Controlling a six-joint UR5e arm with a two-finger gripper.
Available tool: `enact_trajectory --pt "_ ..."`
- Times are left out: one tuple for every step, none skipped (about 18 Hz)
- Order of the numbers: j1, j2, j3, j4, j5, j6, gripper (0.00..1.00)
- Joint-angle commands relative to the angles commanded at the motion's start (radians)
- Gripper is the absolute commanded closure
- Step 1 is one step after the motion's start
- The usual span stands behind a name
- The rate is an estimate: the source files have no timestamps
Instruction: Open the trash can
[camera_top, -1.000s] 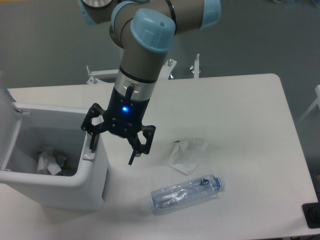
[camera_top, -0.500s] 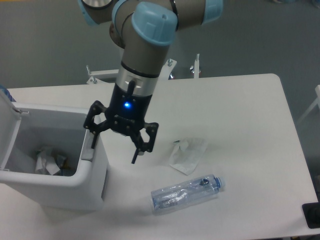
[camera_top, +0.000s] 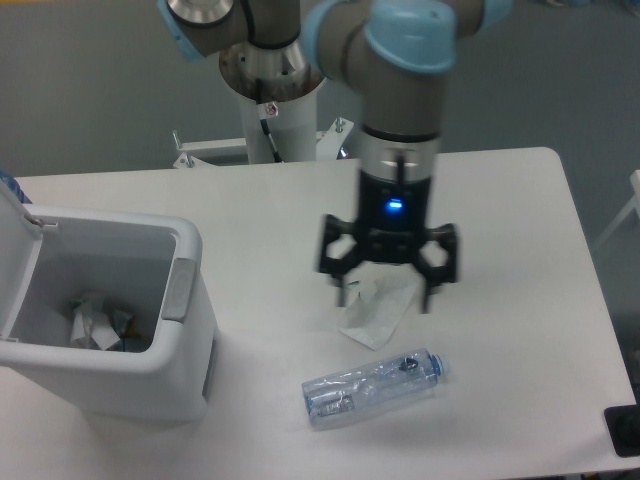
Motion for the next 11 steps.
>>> enact_trajectory --pt "0.021 -0.003 -0.002 -0.005 0.000 0.042 0.00" --pt "0.043 -0.011 -0.002 -0.012 0.000 0.078 0.00" --pt "0.057 -0.018 -0.003 -0.014 0.003 0.121 0.00" --pt "0.063 -0.032 -0.003 -0.032 0.009 0.189 0.00" --pt "0.065 -0.049 -0.003 -0.063 0.026 0.285 0.00" --pt "0.068 -0.061 -0.002 -0.098 0.067 0.385 0.00" --pt "0.077 -0.064 -0.002 -0.138 0.127 0.466 0.00" --pt "0.078 -0.063 -0.002 -0.167 0.177 0.522 0.00" --pt "0.078 -0.063 -0.003 -0.193 0.207 0.549 0.00" --pt "0.077 -0.064 -0.002 -0.204 0.215 0.553 0.00" --pt "0.074 -0.066 -0.003 -0.203 0.216 0.553 0.00"
